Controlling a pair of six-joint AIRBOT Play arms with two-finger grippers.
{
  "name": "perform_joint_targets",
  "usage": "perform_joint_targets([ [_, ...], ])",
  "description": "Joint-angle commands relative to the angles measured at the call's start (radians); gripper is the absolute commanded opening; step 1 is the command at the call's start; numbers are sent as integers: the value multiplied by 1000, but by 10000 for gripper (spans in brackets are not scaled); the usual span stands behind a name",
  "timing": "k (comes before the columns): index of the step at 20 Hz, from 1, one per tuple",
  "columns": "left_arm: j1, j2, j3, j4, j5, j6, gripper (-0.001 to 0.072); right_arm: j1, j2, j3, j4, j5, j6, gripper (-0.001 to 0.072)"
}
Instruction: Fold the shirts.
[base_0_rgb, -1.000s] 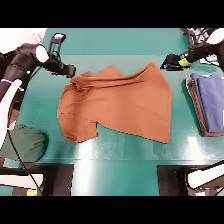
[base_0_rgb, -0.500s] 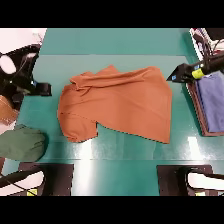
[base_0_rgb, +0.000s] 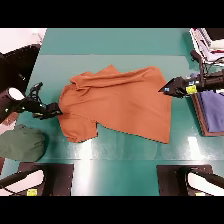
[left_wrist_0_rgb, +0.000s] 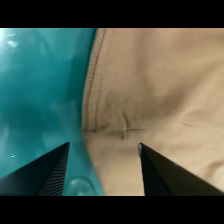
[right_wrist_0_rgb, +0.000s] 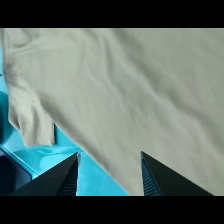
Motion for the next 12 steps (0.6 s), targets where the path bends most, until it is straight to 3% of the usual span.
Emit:
perform_joint_targets([
  [1,3,-20,-54,-67,59,11,516,0,12,-20,22,-12,-3,437],
  [3,3,-21,-54,-97,86,11,514,0,12,-20,21,-13,-3,436],
  [4,3,-21,-53,-115,100,11,385,0,12,-20,19,-12,-3,436],
  [5,3,-20,-53,-130,113,11,158,0,12,-20,11,-8,-3,436],
  [6,3,-16,-53,-143,120,11,25,-2,12,-20,-11,2,-3,436],
  [10,3,75,-34,-96,117,12,25,-3,14,-28,-272,92,55,436],
  [12,3,148,-18,-61,117,12,25,-34,37,-99,-299,89,60,436],
])
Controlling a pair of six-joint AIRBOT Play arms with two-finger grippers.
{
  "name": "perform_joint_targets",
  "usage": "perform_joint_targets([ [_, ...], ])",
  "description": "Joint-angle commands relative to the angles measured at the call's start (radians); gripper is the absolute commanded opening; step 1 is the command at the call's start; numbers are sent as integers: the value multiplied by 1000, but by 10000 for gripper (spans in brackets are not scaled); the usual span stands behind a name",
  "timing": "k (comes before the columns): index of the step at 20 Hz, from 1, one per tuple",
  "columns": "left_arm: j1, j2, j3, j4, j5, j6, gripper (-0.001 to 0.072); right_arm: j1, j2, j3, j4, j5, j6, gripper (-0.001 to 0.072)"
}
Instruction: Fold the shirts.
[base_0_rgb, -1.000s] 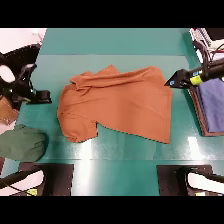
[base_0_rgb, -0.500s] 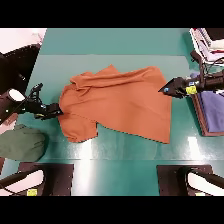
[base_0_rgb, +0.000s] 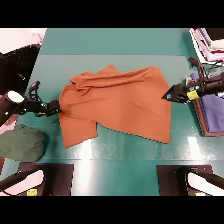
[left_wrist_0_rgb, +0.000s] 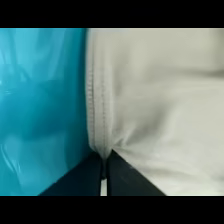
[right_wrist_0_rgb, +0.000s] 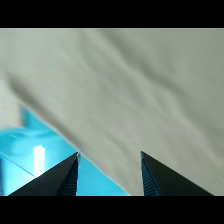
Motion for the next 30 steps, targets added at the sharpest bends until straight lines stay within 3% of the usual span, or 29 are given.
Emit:
perform_joint_targets([
  [1,1,100,21,41,8,2,25,-48,35,-106,-115,26,26,436],
  [8,1,134,27,37,-29,26,26,-290,150,-551,-106,-26,27,436],
  [12,1,134,27,35,-37,26,26,-220,175,-661,-96,-91,28,430],
  [16,1,134,27,33,-43,26,26,-98,104,-679,25,-175,27,427],
  [19,1,134,27,34,-54,29,26,-4,62,-677,50,-246,27,247],
  [20,1,135,27,34,-64,43,26,23,68,-677,51,-264,27,116],
  [21,1,138,27,34,-73,48,25,43,88,-677,50,-279,27,53],
  [25,1,212,65,42,-112,48,25,42,241,-612,48,-273,27,20],
  [30,1,372,315,41,-171,44,26,-46,381,-280,48,-231,27,20],
])
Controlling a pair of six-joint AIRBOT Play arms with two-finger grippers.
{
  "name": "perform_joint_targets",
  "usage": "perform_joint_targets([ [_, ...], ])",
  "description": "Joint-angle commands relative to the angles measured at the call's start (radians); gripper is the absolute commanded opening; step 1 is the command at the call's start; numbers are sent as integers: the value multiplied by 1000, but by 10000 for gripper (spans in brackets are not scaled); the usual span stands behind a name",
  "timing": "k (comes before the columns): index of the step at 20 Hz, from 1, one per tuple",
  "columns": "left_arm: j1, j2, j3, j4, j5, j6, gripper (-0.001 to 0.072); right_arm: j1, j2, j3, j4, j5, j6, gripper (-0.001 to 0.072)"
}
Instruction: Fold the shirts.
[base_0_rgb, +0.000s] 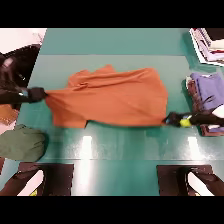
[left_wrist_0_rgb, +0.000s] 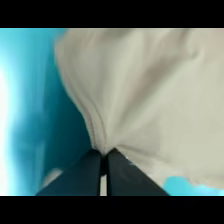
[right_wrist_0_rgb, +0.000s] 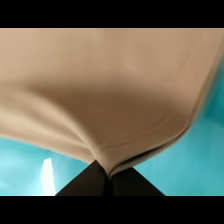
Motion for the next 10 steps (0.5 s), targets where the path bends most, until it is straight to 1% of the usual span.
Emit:
perform_joint_targets([
  [1,1,102,211,1,-71,-1,26,-56,88,249,12,39,1,20],
  [5,1,152,560,-5,-119,-4,26,-128,118,600,6,97,-2,20],
  [8,1,156,822,-15,-129,-68,25,-193,117,847,6,153,-3,20],
  [10,1,156,958,-30,-111,-82,25,-253,117,988,6,187,-2,20],
])
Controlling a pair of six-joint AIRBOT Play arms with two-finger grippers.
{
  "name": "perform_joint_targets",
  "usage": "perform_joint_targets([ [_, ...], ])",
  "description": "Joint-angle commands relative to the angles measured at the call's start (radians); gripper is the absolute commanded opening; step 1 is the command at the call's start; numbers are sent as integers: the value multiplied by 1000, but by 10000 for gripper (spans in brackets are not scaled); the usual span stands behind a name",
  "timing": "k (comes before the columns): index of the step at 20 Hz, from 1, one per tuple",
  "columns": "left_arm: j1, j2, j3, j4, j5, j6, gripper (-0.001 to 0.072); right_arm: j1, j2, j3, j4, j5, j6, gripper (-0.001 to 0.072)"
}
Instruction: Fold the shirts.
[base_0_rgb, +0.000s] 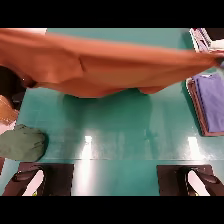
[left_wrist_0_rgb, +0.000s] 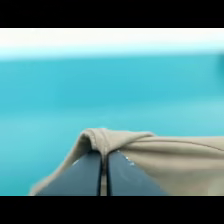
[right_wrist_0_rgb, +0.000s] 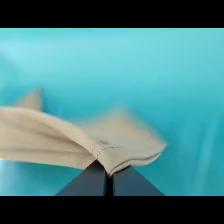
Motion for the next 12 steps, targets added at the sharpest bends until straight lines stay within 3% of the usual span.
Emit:
perform_joint_targets([
  [1,1,6,261,-14,20,-42,25,-98,5,258,-3,65,-1,19],
  [7,1,-55,321,-13,18,-57,24,-205,-102,494,-2,151,22,19],
  [12,1,-253,108,-45,-120,-55,25,-32,-337,457,-16,202,48,19],
])
